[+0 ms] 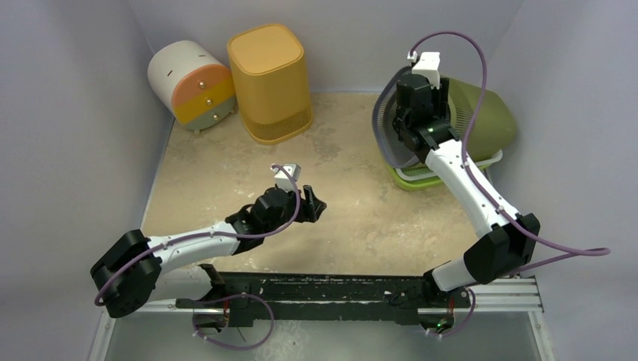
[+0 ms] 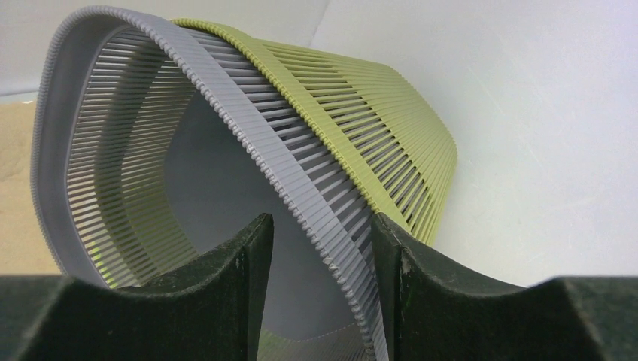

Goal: Turn the large container upside down

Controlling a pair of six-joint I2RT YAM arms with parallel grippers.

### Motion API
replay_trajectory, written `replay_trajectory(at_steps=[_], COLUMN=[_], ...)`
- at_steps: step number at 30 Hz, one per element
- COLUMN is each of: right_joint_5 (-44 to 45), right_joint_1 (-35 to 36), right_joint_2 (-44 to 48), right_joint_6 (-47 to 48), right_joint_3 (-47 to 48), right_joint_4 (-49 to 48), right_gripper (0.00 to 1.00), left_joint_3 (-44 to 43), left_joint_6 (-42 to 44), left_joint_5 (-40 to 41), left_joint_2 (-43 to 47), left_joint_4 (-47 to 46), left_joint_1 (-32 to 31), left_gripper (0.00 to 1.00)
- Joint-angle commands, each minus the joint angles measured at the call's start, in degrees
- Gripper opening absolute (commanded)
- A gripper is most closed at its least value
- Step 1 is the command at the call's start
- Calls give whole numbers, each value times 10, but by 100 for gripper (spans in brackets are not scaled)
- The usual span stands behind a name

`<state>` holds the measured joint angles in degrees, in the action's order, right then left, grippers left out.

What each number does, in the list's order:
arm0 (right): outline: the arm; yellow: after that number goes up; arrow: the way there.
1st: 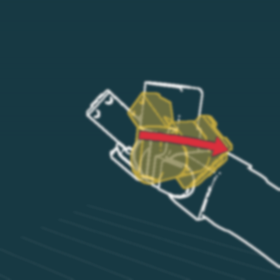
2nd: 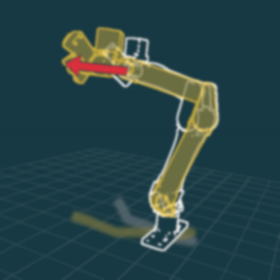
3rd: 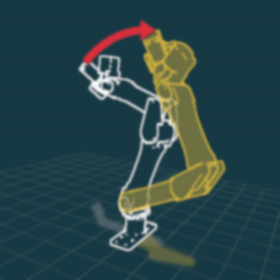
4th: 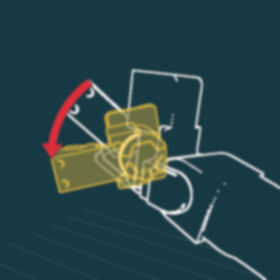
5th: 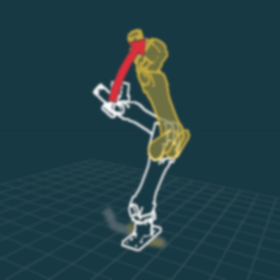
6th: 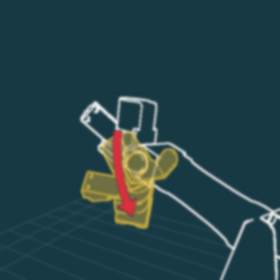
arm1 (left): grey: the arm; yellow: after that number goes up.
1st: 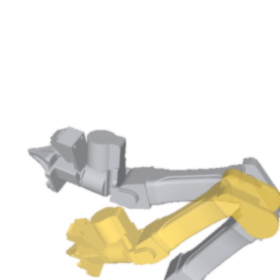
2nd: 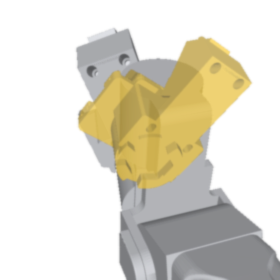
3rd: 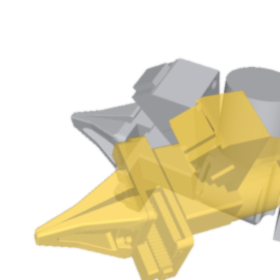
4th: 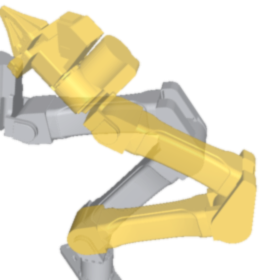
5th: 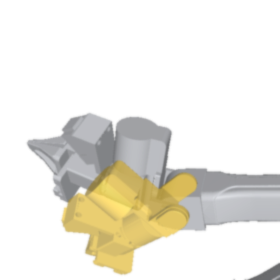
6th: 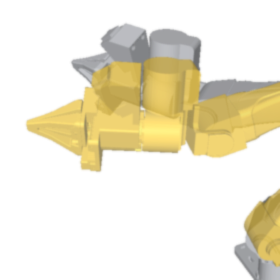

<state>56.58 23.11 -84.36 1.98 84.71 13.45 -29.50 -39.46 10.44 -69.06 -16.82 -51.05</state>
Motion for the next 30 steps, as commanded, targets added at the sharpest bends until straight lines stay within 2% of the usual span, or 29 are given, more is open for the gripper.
replay_trajectory(at_steps=[1,2,3,4,6,7,12,18,24,26,30], right_joint_5=[19,28,34,43,54,56,56,-9,62,67,92], right_joint_1=[-1,-1,-1,-1,-1,-1,0,30,138,145,146], right_joint_2=[-5,-6,-6,-7,-8,-8,0,63,65,67,81], right_joint_6=[2,7,12,17,17,18,2,14,80,76,110], right_joint_3=[-12,-14,-18,-21,-24,-23,8,56,135,147,117], right_joint_4=[-20,-25,-30,-35,-39,-40,-27,-27,-23,-18,-71], right_gripper=[50,48,42,32,6,0,0,0,0,0,0], left_joint_3=[9,12,15,19,27,33,42,51,55,55,60], left_joint_6=[-7,-8,-8,-9,-12,-13,-15,-18,-23,-25,-26], left_joint_5=[13,14,15,16,20,22,26,32,27,24,25], left_joint_2=[25,28,31,34,41,44,53,54,36,33,41], left_joint_4=[-17,-15,-15,-15,-16,-17,-14,-23,-42,-48,-48], left_joint_1=[-2,-1,-2,-2,-2,-2,-2,-2,-2,-1,-1], left_gripper=[64,64,64,64,64,64,64,64,64,64,63])
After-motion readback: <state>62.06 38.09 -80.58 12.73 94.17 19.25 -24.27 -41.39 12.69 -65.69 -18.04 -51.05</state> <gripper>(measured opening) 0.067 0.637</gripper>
